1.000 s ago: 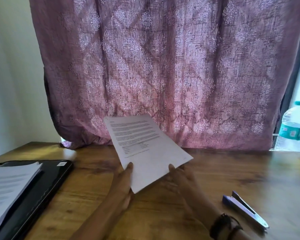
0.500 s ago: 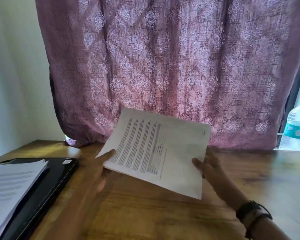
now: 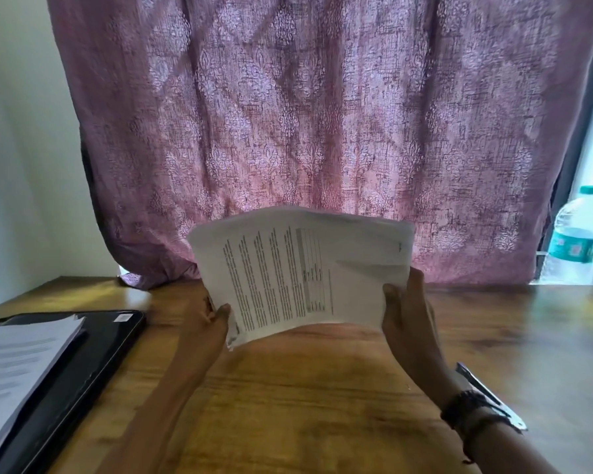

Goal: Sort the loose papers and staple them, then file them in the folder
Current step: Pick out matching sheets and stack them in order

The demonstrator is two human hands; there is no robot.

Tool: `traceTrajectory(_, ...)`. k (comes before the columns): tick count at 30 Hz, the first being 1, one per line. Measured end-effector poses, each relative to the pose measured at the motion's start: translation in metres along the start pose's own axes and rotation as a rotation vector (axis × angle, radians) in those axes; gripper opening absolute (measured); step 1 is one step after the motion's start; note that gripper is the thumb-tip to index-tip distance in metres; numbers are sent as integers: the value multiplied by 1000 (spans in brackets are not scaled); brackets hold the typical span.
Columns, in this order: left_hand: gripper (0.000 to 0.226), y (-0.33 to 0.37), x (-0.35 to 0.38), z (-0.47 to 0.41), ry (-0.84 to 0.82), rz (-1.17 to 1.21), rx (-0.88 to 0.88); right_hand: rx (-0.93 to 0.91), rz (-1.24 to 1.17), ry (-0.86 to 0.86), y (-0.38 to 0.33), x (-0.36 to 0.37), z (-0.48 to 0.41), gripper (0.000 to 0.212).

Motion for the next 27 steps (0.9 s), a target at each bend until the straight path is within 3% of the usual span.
traceTrajectory(2,27,-7,6,3,-8,-17,-28,56,2,-46,9,7,7,33)
traceTrajectory(8,33,-24,22,9,-91,-128,-50,468,121,-391,53,29,36,47)
traceTrajectory(12,32,-25,15,3,-48,-130,-68,462,118,-286,57,21,28,50)
traceTrajectory(16,33,-32,11,0,-51,-99,-194,541,86,-310,66,23,32,45)
traceTrajectory(19,27,-36,3,-3,-89,3,-373,609,-43,-181,67,17,26,31)
traceTrajectory(21,27,-41,-3,0,-123,67,-556,782,-212,-155,73,17,29,20)
traceTrajectory(23,27,-44,-8,3,-184,85,-678,904,-256,-239,76,21,35,13)
traceTrajectory(27,22,-55,-13,1,-259,-48,-737,935,-87,-415,72,22,42,13)
Point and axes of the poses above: each hand's wrist, its own z-axis away from the middle knuckle, its own x-axis out of the palm, y = z × x, the point moved 6 cm from there along -z, towards the middle knuckle, and after that the axes turned 2 degrees about -x, right-handed, at the moved point
